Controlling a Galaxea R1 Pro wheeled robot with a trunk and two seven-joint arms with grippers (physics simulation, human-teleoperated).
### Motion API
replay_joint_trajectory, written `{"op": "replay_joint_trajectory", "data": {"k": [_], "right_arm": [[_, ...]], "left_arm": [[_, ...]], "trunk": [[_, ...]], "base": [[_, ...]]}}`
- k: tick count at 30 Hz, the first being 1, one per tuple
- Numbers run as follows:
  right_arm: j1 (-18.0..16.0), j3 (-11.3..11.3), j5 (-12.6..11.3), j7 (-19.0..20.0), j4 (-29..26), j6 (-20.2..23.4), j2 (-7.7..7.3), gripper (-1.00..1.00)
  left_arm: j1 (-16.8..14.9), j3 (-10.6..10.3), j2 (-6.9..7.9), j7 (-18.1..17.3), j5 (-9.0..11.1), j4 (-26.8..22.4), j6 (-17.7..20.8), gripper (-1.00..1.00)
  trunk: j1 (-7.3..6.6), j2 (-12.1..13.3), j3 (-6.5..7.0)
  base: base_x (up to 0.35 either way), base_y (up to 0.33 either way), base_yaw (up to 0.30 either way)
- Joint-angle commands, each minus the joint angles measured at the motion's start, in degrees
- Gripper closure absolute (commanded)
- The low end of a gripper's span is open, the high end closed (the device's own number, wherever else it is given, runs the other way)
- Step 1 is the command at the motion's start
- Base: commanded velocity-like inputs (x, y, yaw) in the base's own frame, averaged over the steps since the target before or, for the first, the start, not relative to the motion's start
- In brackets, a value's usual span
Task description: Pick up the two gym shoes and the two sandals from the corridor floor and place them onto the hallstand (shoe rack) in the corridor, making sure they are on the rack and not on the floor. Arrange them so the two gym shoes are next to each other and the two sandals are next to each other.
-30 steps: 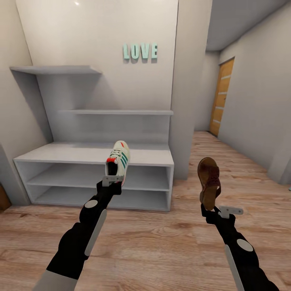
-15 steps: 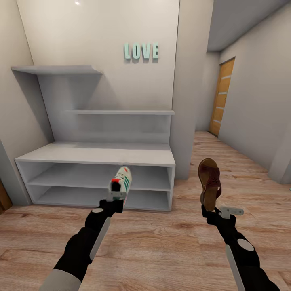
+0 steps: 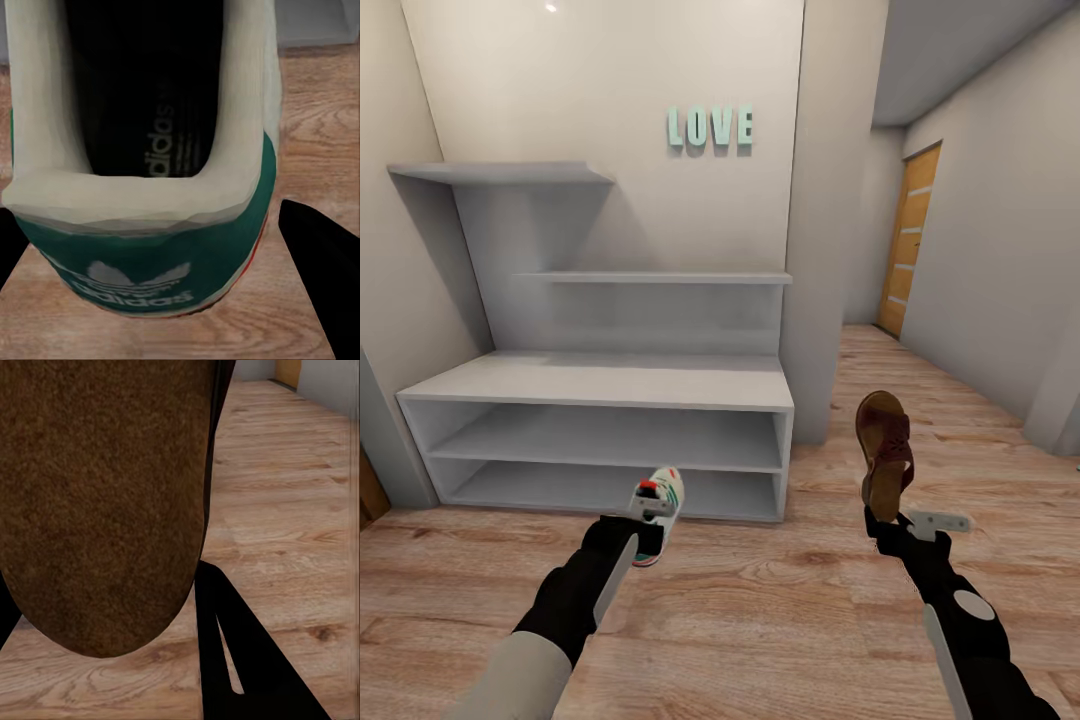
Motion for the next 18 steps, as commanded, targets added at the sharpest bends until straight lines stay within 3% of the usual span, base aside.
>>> {"op": "replay_joint_trajectory", "data": {"k": [1, 13, 18], "right_arm": [[0.0, -0.4, -0.2, 0.0, -0.1, 0.4, -0.01, 1.0], [0.0, -4.4, -0.2, 0.0, 0.3, 0.4, 0.02, 1.0], [0.0, -6.1, -0.3, 0.1, 0.3, 0.6, 0.02, 1.0]], "left_arm": [[-0.4, 0.0, 0.06, 0.5, 0.7, 0.3, -0.1, 1.0], [1.9, 0.4, 0.21, 0.6, 0.8, 2.4, -3.9, 1.0], [1.9, 0.5, 0.14, 0.6, 0.9, 4.0, -5.5, 1.0]], "trunk": [[-0.01, 0.0, -0.06], [-0.01, 0.0, -0.06], [-0.01, 0.0, -0.06]], "base": [[0.0, 0.0, 0.0], [0.008, 0.0, 0.0], [0.246, 0.0, 0.0]]}}
